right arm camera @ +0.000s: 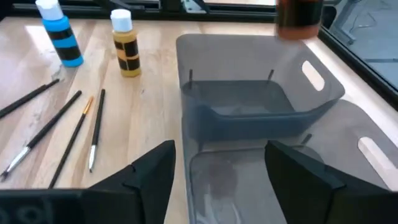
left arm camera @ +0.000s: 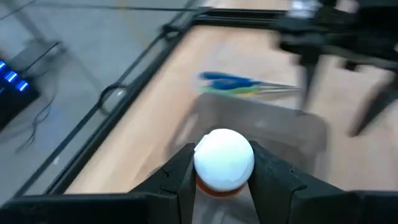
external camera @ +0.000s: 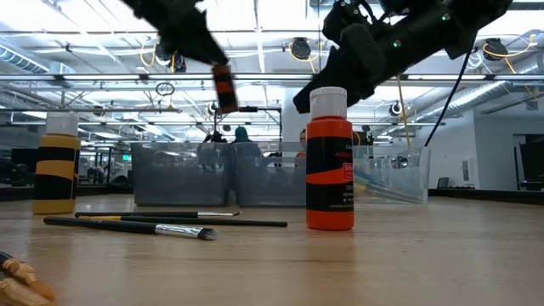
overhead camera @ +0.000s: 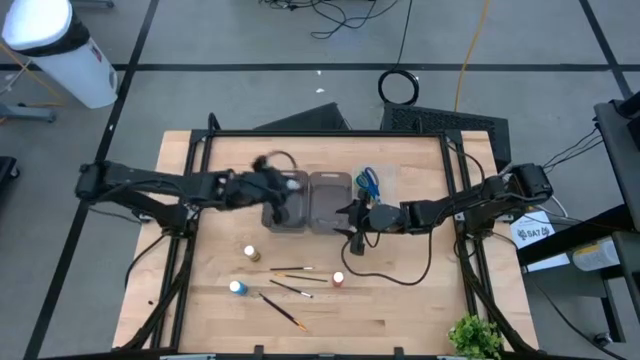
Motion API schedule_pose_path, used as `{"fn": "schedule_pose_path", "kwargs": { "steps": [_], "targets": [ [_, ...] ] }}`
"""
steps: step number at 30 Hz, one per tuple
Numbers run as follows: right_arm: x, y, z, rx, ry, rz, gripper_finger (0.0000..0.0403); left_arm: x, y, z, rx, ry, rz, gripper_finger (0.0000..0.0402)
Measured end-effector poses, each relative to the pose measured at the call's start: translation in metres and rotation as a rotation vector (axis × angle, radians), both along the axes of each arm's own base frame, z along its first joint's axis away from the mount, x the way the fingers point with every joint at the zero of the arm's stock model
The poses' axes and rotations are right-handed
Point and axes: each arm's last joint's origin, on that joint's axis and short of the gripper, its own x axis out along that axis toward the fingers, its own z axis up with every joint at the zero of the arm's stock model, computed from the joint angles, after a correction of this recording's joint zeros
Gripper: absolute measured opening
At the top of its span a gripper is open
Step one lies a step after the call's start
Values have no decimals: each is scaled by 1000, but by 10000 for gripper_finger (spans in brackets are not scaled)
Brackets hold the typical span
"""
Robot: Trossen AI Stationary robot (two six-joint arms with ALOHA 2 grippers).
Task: Pick & Place Paint Supplies
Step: Put the brown paint bottle into the left black bin
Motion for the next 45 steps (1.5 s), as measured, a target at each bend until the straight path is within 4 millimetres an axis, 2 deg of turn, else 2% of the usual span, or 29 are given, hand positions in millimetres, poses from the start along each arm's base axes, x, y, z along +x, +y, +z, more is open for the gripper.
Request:
{"fn": "schedule_pose_path", "kwargs": {
  "steps": [5, 8, 11, 16, 26, 35, 37, 42, 45],
  "targets": [
    [1, 1, 3, 22, -39, -4, 237, -33, 30, -20, -95, -22, 151, 123],
    [2, 1, 3, 41, -45, -12, 237, -46, 47, -37, -184, 3, 216, 123],
    [2, 1, 4, 53, -51, -15, 237, -52, 59, -50, -265, 23, 200, 123],
    [2, 1, 4, 54, -57, -16, 238, -50, 70, -71, -346, 104, 217, 123],
    [2, 1, 4, 53, -57, -16, 238, -36, 86, -97, -390, 175, 244, 123],
    [2, 1, 4, 46, -53, -13, 238, -31, 90, -102, -407, 173, 233, 124],
    [2, 1, 4, 45, -47, -13, 238, -31, 90, -102, -408, 176, 233, 147],
    [1, 1, 3, 45, -43, -13, 238, -32, 90, -103, -394, 197, 225, 240],
    [1, 1, 2, 43, -33, -13, 238, -33, 89, -102, -386, 202, 208, 278]
  ]
}}
